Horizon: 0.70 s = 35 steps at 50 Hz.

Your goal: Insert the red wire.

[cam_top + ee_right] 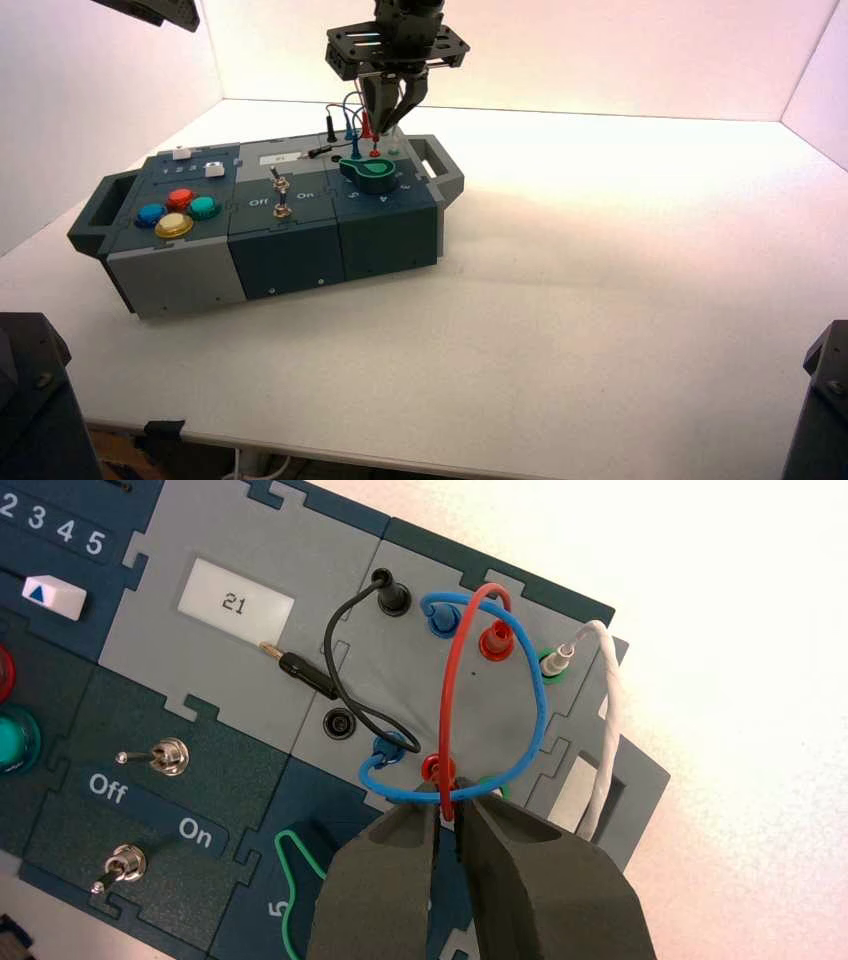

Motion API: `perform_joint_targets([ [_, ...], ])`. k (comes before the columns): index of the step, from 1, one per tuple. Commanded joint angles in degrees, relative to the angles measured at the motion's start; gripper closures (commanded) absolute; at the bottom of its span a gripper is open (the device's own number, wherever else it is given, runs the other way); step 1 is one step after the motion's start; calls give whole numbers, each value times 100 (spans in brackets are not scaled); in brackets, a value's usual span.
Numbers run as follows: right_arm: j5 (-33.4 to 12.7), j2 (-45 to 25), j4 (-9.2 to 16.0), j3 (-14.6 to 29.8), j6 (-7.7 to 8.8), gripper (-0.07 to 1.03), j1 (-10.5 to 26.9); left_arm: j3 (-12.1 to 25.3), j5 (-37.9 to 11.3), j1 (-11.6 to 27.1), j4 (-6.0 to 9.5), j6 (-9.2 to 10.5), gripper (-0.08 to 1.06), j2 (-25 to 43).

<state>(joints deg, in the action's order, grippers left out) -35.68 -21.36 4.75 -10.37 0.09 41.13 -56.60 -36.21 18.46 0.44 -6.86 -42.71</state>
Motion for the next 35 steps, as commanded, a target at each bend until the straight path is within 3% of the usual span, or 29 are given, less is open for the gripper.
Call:
perform_joint_targets([
  [1,18,105,0,167,0,98,-18,88,26,18,0,0,46,-9],
  [35,-70,-97,35,211,0,98,9,88,26,26,0,0,46,-35],
])
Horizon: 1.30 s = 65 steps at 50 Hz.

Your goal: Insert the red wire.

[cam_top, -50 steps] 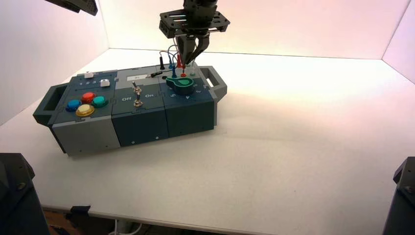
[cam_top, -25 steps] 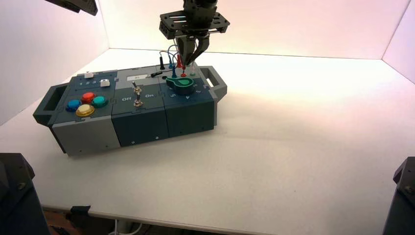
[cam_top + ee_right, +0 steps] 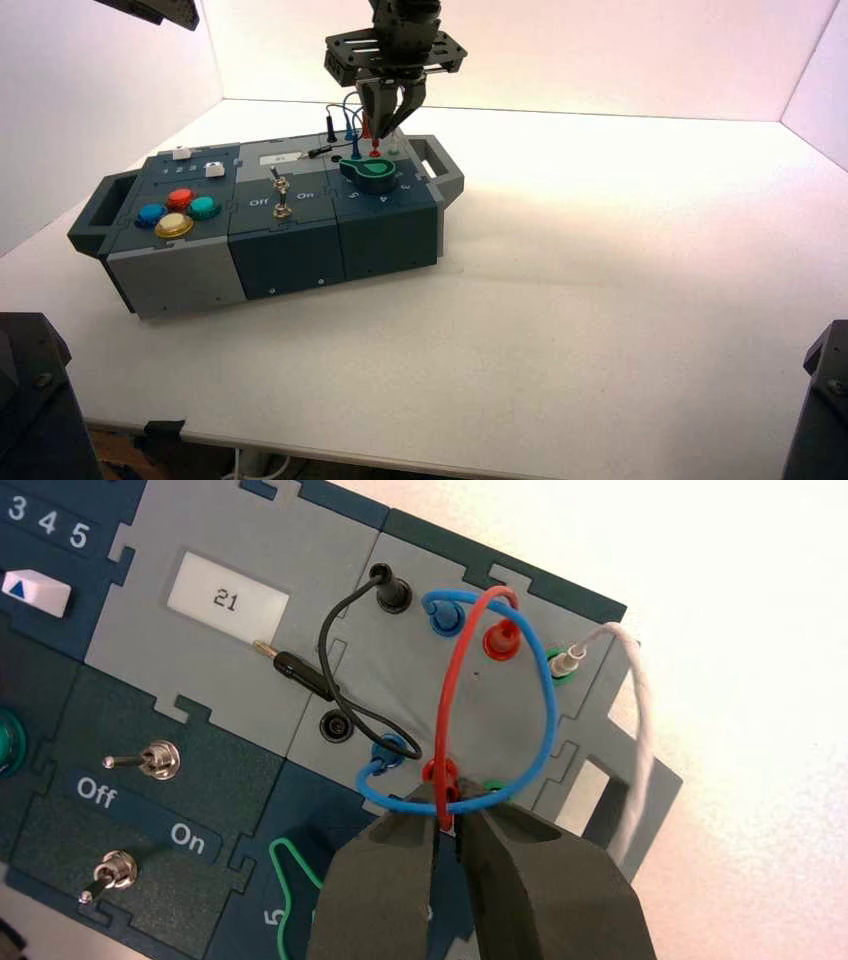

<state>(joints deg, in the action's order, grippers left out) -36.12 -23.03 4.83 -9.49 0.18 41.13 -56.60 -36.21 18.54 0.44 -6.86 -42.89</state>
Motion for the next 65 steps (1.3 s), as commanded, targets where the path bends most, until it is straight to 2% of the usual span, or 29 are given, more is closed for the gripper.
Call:
perform_joint_targets([
  [1,-26,62,26,123,-9,98,18,88,26,9,0,0,46,-18],
  [27,-229,-158,35,272,-9,98,79,88,26,9,0,0,46,-62],
  [41,-220,9,0,325,0,98,70,88,26,9,0,0,46,-62],
  [45,-211,114,-9,316,0,89,70,88,26,9,0,0,46,-62],
  [46,-202,158,-18,299,0,81,79,88,26,9,0,0,46,-62],
  [52,-202,308,-26,255,9,57,70,97,26,18,9,0,46,-62],
  [65,-237,791,-26,-18,0,49,79,97,26,9,9,0,46,-62],
])
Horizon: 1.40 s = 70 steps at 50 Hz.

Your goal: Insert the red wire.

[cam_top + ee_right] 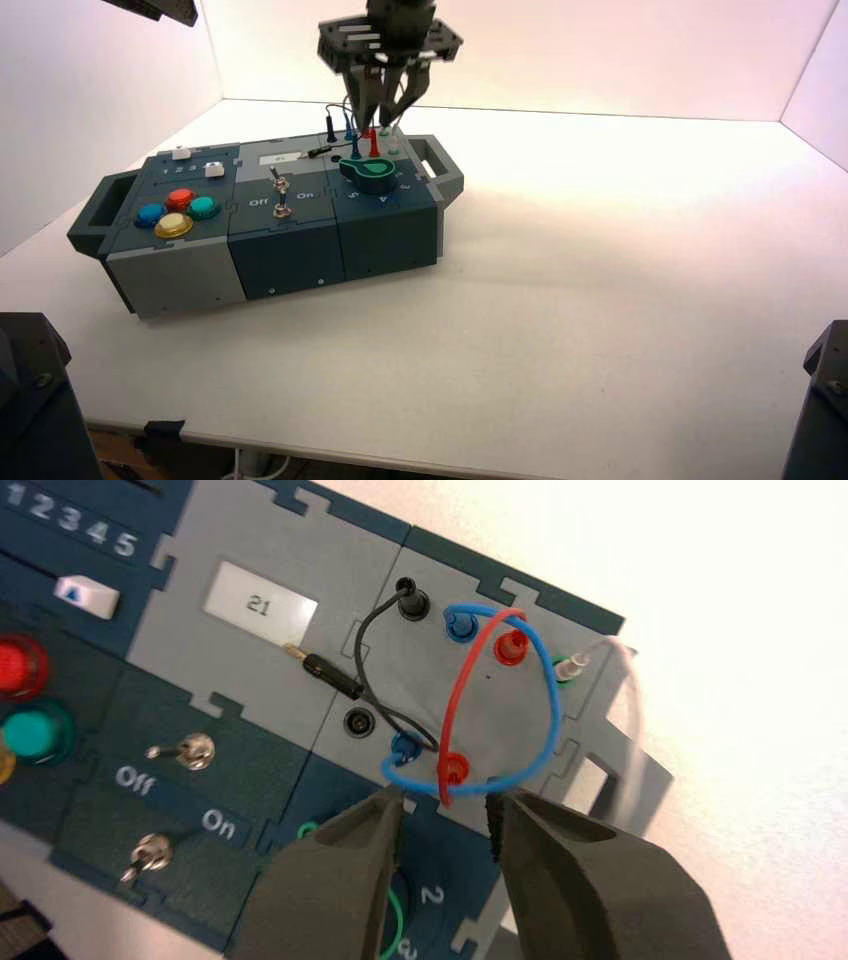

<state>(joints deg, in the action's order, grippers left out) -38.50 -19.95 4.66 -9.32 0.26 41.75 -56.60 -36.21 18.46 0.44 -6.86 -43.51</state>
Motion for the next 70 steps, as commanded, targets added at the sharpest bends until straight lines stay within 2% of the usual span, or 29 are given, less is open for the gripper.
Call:
perform_joint_targets([
  [1,-9,519,0,-62,-9,49,26,97,26,18,9,0,46,0],
  [11,-35,1354,-9,-598,-9,49,185,97,44,18,9,0,46,26],
  [18,-70,2294,9,-1195,-35,49,308,97,62,18,9,0,46,79],
  [29,-404,3867,-9,-2206,-9,49,308,88,88,18,9,-9,45,123],
  [36,-677,4447,-70,-2549,0,49,272,79,105,18,9,-18,46,123],
  [42,-826,4737,-193,-2716,0,49,272,70,123,26,9,-26,46,123],
  [51,-809,4922,-229,-2830,9,48,272,35,185,35,9,-44,46,132],
  [70,-642,4931,-193,-3094,-9,48,272,18,193,35,-9,-35,46,185],
])
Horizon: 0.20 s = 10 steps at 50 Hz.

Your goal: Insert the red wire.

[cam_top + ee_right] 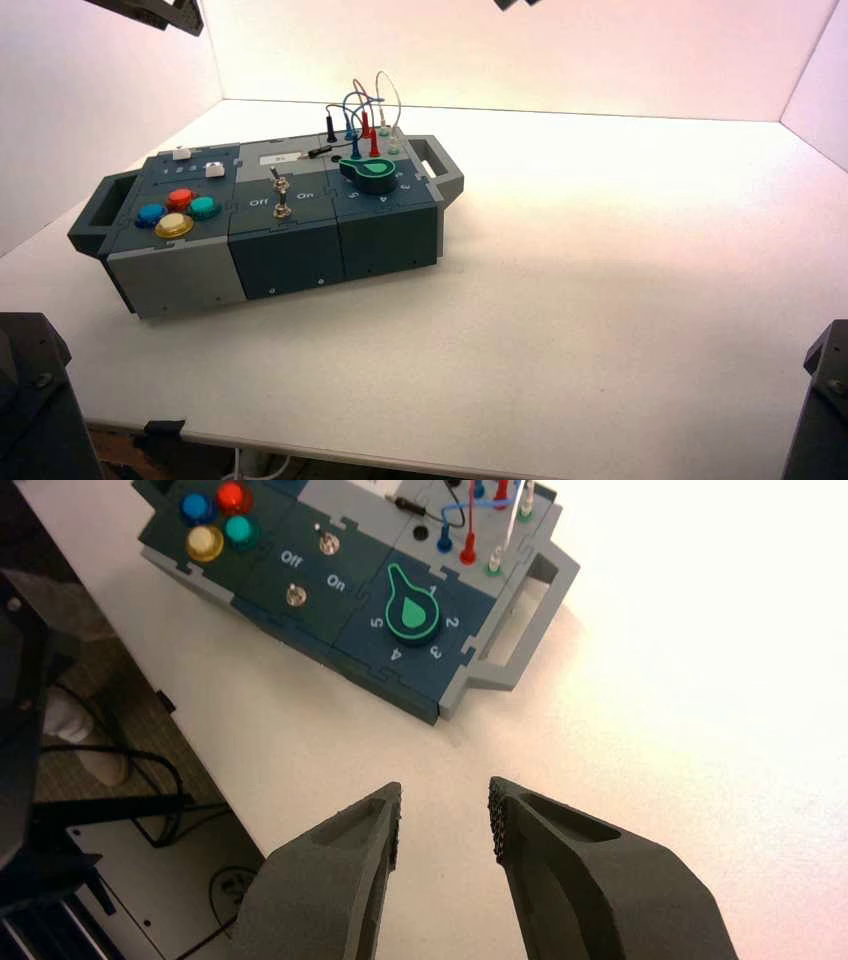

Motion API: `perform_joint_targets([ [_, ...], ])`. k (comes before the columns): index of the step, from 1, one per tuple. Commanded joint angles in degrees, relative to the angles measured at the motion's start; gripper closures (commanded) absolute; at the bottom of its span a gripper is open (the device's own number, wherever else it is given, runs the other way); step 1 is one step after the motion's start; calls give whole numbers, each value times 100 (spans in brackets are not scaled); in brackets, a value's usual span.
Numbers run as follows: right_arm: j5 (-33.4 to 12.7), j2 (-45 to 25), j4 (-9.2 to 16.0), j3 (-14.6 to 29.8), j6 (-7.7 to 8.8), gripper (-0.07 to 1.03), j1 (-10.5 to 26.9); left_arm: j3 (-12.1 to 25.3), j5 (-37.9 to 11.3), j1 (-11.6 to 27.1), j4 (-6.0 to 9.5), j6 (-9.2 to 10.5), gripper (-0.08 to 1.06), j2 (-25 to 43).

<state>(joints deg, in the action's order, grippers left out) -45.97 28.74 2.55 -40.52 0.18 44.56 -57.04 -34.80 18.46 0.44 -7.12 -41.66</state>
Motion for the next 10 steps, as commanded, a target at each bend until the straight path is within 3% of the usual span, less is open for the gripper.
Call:
perform_joint_targets([
  [1,114,62,18,9,0,48,-9,62,44,35,-9,-18,46,0],
  [10,158,53,35,-53,-9,48,-9,70,18,35,-9,-18,46,0],
])
